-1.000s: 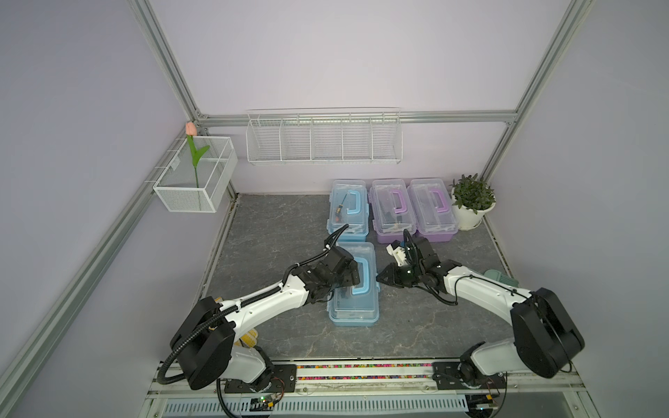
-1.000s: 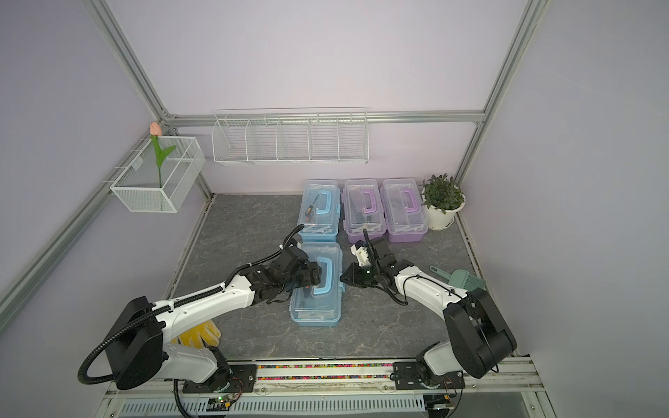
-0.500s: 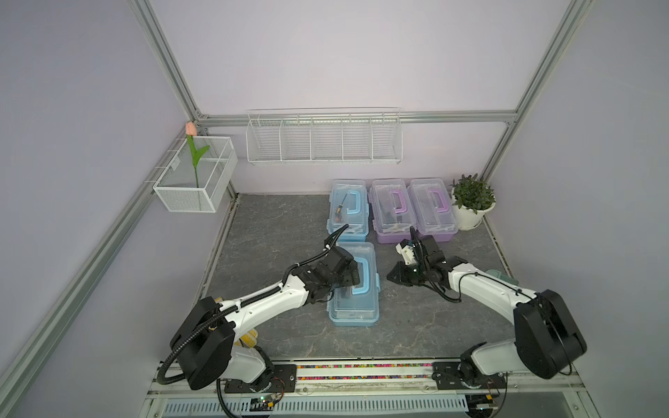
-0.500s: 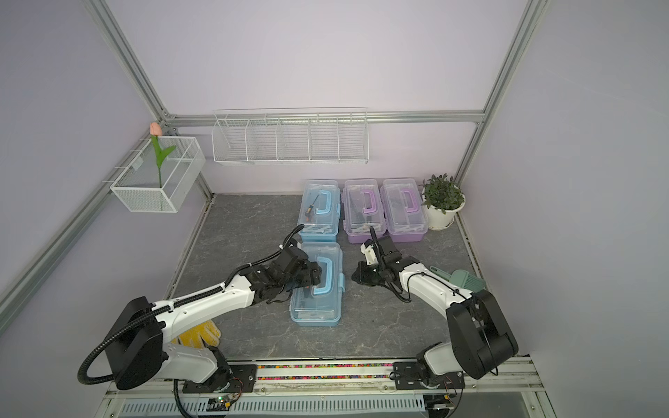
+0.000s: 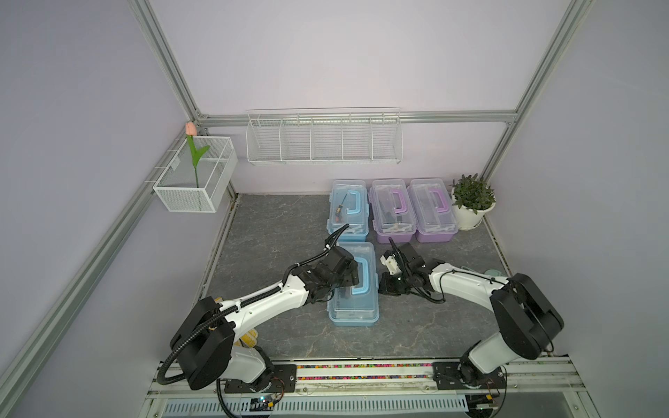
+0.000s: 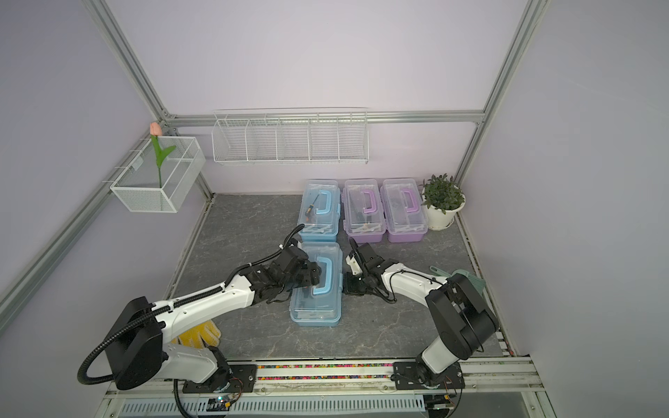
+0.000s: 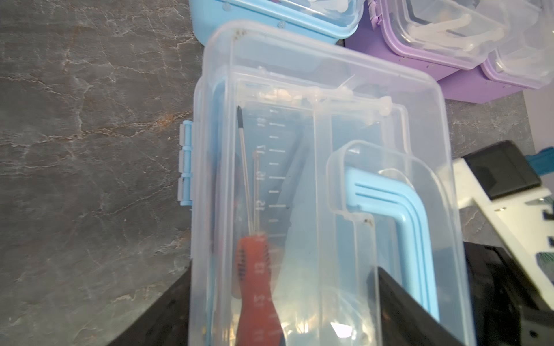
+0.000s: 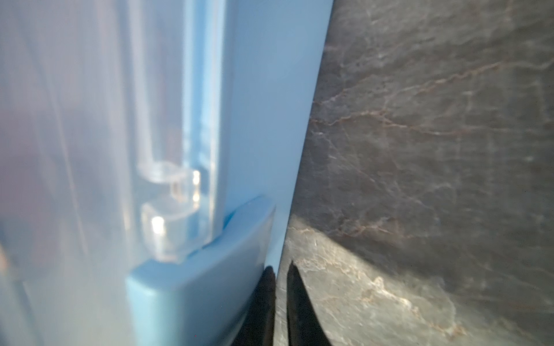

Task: Close toolboxes
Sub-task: Fasten the toolbox latch on the toolbox, then move the toolbox to the center of the board.

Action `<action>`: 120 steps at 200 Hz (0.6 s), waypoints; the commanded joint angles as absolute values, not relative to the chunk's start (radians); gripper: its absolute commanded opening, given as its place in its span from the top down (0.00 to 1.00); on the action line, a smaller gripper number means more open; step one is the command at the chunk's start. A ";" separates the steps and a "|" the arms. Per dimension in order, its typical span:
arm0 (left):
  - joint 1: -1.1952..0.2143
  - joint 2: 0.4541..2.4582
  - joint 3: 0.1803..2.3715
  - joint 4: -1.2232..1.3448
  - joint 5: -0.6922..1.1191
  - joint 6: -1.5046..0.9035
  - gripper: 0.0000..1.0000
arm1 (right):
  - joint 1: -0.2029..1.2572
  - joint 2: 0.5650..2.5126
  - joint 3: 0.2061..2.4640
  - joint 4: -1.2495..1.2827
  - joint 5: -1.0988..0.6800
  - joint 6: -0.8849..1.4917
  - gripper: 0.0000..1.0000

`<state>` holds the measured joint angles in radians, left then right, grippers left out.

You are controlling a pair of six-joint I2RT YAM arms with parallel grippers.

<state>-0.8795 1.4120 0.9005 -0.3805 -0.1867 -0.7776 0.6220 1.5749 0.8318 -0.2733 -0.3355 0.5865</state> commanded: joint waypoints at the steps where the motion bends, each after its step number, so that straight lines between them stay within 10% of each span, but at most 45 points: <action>1: -0.899 1.473 0.857 -0.555 -0.109 -0.769 0.21 | 0.657 1.535 0.903 -0.159 -0.434 0.603 0.87; 120: -0.859 1.484 1.014 -0.935 -0.353 -0.696 0.45 | 0.510 1.340 0.899 -0.449 -0.276 0.431 0.56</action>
